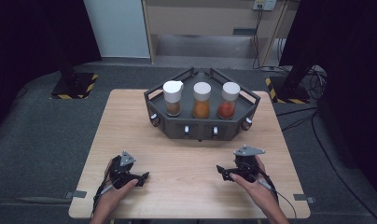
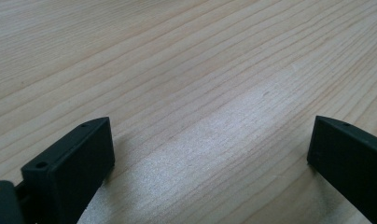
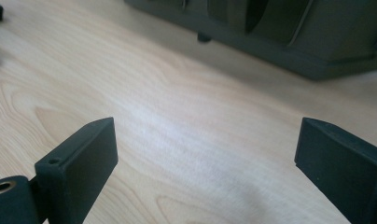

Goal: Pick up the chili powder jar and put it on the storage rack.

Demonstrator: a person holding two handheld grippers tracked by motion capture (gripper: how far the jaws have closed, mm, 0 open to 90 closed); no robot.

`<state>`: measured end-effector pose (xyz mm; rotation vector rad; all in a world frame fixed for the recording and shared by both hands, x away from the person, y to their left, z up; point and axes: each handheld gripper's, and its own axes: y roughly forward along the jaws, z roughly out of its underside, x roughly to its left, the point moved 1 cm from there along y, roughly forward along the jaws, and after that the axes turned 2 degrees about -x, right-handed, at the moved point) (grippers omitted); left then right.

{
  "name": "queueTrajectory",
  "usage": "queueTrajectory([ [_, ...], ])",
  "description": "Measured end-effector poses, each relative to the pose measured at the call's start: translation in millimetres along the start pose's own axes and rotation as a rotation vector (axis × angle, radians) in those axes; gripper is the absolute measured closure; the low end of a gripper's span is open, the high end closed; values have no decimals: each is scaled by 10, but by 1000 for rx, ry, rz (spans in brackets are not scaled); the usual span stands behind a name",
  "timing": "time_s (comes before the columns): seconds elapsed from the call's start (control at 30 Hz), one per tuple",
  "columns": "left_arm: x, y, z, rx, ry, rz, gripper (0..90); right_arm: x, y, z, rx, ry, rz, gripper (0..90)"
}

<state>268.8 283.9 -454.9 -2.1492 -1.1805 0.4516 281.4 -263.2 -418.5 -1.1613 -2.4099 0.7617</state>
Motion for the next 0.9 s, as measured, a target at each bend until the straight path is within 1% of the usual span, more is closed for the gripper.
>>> queueTrajectory([
  [0.27, -5, -1, 0, 0, 0, -2, 0, 65, 185, 195, 41, -8, 2, 59],
  [0.4, -5, -1, 1, 0, -1, -2, 0, 88, 219, 255, 43, -17, 4, 59],
  [0.43, -5, -1, 1, 0, -1, -2, 0, 111, 229, 270, 50, -25, 13, 60],
  [0.5, -5, -1, 1, 0, -1, -2, 0, 117, 238, 287, 51, -27, 14, 59],
  [0.53, -5, -1, 1, 0, -1, -2, 0, 128, 251, 327, 44, -26, 14, 55],
  [0.63, -5, -1, 1, 0, -1, -2, 0, 173, 257, 329, 50, -52, 29, 50],
  [0.7, -6, -1, 2, 0, -1, -2, 0, 226, 268, 318, 59, -72, 48, 42],
  [0.9, -10, -2, 2, -1, -2, -4, 0, 224, 275, 309, 64, -67, 51, 30],
])
